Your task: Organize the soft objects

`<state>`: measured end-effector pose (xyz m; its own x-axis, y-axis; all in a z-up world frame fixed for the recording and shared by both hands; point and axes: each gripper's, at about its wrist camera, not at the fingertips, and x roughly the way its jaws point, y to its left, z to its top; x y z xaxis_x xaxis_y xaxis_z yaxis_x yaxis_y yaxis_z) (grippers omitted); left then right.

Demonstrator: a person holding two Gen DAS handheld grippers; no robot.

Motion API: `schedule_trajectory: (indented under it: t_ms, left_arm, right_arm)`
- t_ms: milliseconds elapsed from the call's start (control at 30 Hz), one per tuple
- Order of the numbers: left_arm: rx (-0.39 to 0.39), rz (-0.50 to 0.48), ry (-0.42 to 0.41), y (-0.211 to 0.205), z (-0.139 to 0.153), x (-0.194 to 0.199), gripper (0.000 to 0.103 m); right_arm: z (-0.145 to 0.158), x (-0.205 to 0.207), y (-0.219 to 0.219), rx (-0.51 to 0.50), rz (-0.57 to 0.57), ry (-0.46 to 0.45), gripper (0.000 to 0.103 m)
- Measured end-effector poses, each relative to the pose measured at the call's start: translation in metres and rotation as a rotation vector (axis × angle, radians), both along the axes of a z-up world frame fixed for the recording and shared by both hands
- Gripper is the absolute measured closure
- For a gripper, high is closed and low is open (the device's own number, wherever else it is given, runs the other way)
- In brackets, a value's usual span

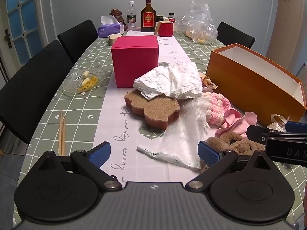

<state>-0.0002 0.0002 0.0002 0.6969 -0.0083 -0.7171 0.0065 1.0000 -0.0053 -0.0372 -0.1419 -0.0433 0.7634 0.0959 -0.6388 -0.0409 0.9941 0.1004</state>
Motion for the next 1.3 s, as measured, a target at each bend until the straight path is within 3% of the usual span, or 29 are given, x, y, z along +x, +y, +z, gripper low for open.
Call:
schedule_trajectory:
  t_ms: [1300]
  left_arm:
    - [0.002, -0.004, 0.001, -0.0008, 0.0004, -0.0006, 0.000]
  right_arm:
    - [0.0009, -0.0004, -0.0026, 0.005, 0.000, 0.013, 0.003]
